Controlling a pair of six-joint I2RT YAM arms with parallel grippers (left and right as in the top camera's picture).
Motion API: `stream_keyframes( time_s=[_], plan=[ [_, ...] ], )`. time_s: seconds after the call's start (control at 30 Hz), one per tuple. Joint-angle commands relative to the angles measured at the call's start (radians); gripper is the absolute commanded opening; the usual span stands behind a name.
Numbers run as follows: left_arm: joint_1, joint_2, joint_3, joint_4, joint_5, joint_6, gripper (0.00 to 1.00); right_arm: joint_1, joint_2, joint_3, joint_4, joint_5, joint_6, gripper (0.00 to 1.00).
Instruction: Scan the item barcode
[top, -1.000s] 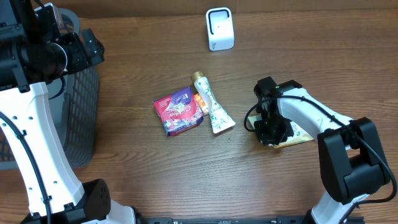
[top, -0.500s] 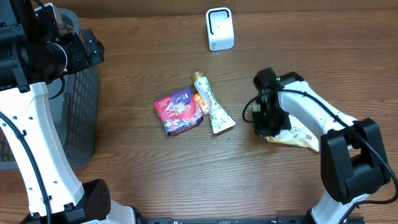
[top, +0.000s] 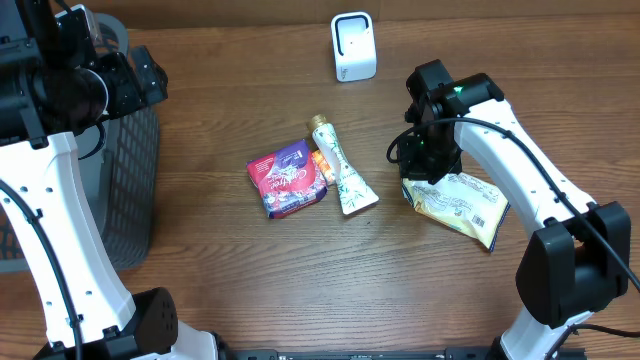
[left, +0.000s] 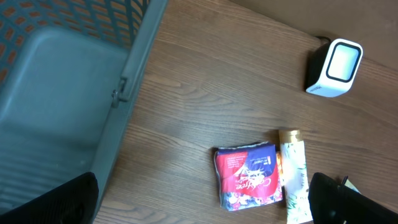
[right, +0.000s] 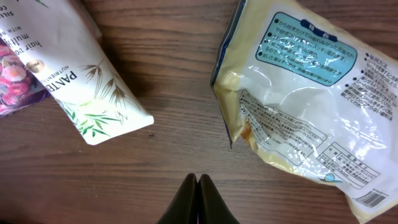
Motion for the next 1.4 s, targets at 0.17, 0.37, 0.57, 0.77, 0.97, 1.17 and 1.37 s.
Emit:
stream_keyframes(
  time_s=[0.17, 0.37, 0.57, 0.77, 0.97, 1.17, 1.37],
  plan=[
    [-0.002, -0.004, 0.013, 0.003, -0.007, 0.004, 1.00, -0.018, -0.003, -0.026, 0.019, 0.184, 0.122, 0.04],
    [-0.002, -0.004, 0.013, 0.003, -0.007, 0.004, 1.00, -0.015, -0.003, -0.117, 0.089, 0.179, 0.124, 0.04],
    [-0.002, -0.004, 0.013, 0.003, -0.007, 0.004, 1.00, -0.015, -0.003, -0.331, 0.298, 0.131, 0.171, 0.04],
    [-0.002, -0.004, 0.013, 0.003, -0.007, 0.004, 1.00, -0.015, -0.003, -0.473, 0.478, 0.039, 0.171, 0.04],
    [-0.002, -0.004, 0.013, 0.003, -0.007, 0.004, 1.00, -0.029, -0.003, -0.404, 0.452, -0.107, 0.167, 0.04],
    [-0.002, -0.004, 0.013, 0.003, -0.007, 0.004, 1.00, -0.071, -0.003, -0.214, 0.266, -0.174, 0.112, 0.04],
    [-0.002, -0.004, 0.013, 0.003, -0.007, 0.004, 1.00, -0.132, -0.003, -0.124, 0.119, 0.026, 0.114, 0.04]
  ],
)
